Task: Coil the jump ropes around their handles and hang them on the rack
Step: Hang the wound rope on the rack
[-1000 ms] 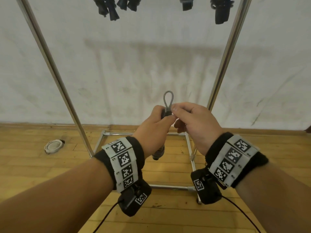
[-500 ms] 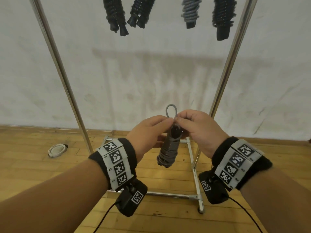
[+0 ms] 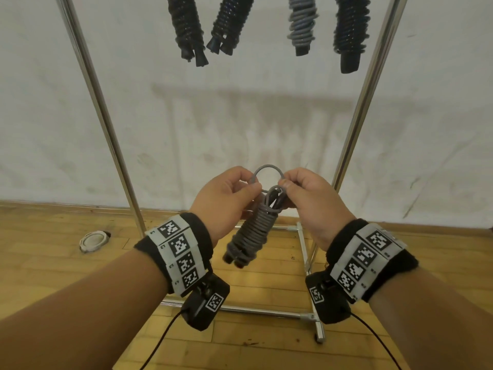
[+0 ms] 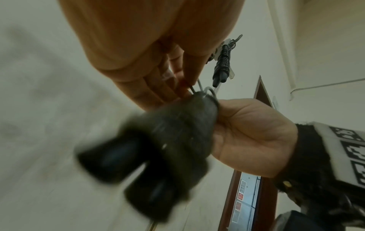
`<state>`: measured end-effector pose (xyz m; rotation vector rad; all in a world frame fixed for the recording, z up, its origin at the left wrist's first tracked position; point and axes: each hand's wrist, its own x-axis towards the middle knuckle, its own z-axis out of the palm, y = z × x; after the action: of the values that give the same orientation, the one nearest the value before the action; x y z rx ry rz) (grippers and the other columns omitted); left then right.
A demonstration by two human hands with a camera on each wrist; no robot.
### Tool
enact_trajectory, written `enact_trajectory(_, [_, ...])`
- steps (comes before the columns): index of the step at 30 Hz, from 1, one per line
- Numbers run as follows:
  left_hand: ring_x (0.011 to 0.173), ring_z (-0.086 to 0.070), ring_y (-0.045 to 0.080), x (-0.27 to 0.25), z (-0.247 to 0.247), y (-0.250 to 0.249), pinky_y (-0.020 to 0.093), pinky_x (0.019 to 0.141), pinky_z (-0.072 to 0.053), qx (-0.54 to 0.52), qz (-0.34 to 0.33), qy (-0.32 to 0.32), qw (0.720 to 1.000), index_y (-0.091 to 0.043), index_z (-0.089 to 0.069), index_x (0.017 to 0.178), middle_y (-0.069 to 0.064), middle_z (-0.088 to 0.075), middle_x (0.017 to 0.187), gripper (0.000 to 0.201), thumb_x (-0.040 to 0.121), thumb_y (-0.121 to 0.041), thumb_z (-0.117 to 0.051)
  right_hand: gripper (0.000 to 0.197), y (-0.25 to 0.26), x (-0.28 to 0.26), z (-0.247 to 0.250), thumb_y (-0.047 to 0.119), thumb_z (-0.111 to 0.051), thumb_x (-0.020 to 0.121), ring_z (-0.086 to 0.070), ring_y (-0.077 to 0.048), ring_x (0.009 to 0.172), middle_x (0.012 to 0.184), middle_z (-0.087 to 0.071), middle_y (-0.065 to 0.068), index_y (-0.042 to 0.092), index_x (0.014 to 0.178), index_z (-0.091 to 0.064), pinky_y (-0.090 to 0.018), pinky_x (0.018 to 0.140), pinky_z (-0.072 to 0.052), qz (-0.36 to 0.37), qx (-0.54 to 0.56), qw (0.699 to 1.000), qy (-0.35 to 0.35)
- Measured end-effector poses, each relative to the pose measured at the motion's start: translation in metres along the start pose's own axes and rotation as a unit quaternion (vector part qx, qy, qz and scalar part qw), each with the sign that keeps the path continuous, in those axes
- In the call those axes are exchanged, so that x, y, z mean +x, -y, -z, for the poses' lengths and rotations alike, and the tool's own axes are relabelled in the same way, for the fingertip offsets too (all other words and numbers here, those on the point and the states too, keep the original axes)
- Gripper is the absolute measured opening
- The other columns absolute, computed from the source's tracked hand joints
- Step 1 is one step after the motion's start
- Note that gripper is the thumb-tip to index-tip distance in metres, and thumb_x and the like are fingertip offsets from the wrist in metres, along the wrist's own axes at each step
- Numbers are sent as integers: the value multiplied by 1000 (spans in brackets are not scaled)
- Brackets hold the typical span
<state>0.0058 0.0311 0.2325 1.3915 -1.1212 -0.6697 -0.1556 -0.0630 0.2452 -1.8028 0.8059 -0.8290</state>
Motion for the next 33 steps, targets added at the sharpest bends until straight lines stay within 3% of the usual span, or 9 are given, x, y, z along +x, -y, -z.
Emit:
enact_trajectory(3, [74, -75, 22, -1, 4, -5, 48, 79, -63, 37, -19, 7, 999, -32, -70, 86, 2, -78, 86, 9, 95, -32, -68, 16, 3, -2, 2, 18, -55, 104, -71, -31, 93, 96, -74, -12, 12, 104, -69, -42, 85, -61, -18, 44, 997, 53])
enact_trajectory(6, [76, -79, 29, -1, 8, -8, 52, 80, -66, 51, -23, 21, 998, -29, -71, 87, 3, -79, 87, 15, 100, -21, -69, 15, 11, 1, 7, 20, -59, 102, -71, -19, 80, 87, -75, -5, 11, 100, -71, -32, 75, -61, -3, 35, 991, 132])
enact_trajectory(8, [77, -79, 30, -8, 17, -20, 54, 80, -66, 57, -30, 13, 998, -29, -69, 87, 3, -80, 88, 16, 101, -21, -69, 16, 30, 1, 3, 22, -60, 101, -70, -18, 79, 84, -74, 0, 12, 96, -70, -33, 75, -61, 36, -5, 987, 157])
enact_trajectory(11, [81, -80, 33, -9, 18, -22, 55, 82, -65, 36, -19, 22, 999, -25, -70, 90, 7, -80, 92, 11, 101, -22, -68, 17, 37, 4, 4, 22, -59, 102, -70, -22, 80, 81, -72, 1, 16, 88, -68, -39, 77, -62, 84, -67, 985, 137])
enact_trajectory(16, [83, -79, 36, -11, 47, -55, 42, 76, -65, -6, -45, 0, 999, -24, -74, 90, 10, -80, 98, 5, 91, -27, -72, 16, 72, 8, 2, 23, -59, 102, -64, -5, 68, 80, -71, 2, 19, 91, -69, -21, 64, -55, 145, -61, 982, 106])
enact_trajectory(21, [88, -80, 31, -4, 73, -90, 34, 74, -63, 3, -42, 6, 999, -25, -77, 83, 11, -81, 97, 21, 99, -13, -71, 16, 104, 18, -2, 22, -62, 100, -63, -3, 68, 83, -73, 2, 22, 88, -72, -22, 68, -52, 176, -75, 979, 70])
enact_trajectory(26, [82, -79, 32, 11, 110, -142, 34, 71, -63, -10, -50, -23, 998, -20, -75, 78, 14, -80, 92, 26, 98, -6, -70, 17, 149, 34, -17, 23, -63, 98, -68, -6, 69, 80, -73, 8, 23, 85, -75, -35, 75, -55, 190, -42, 981, -18])
enact_trajectory(29, [73, -76, 27, 19, 139, -178, 33, 67, -62, -21, -75, -54, 995, -16, -74, 81, 12, -77, 87, 20, 98, -7, -70, 18, 196, 48, -33, 24, -63, 98, -67, -8, 63, 74, -71, 5, 21, 83, -73, -35, 69, -56, 222, -29, 974, -40])
enact_trajectory(33, [73, -77, 26, 34, 180, -224, 37, 69, -63, -7, -112, -85, 990, -16, -72, 83, 10, -78, 87, 16, 98, -10, -72, 19, 260, 73, -52, 22, -60, 100, -64, -12, 55, 65, -67, 1, 16, 87, -72, -23, 50, -51, 249, -16, 968, -23])
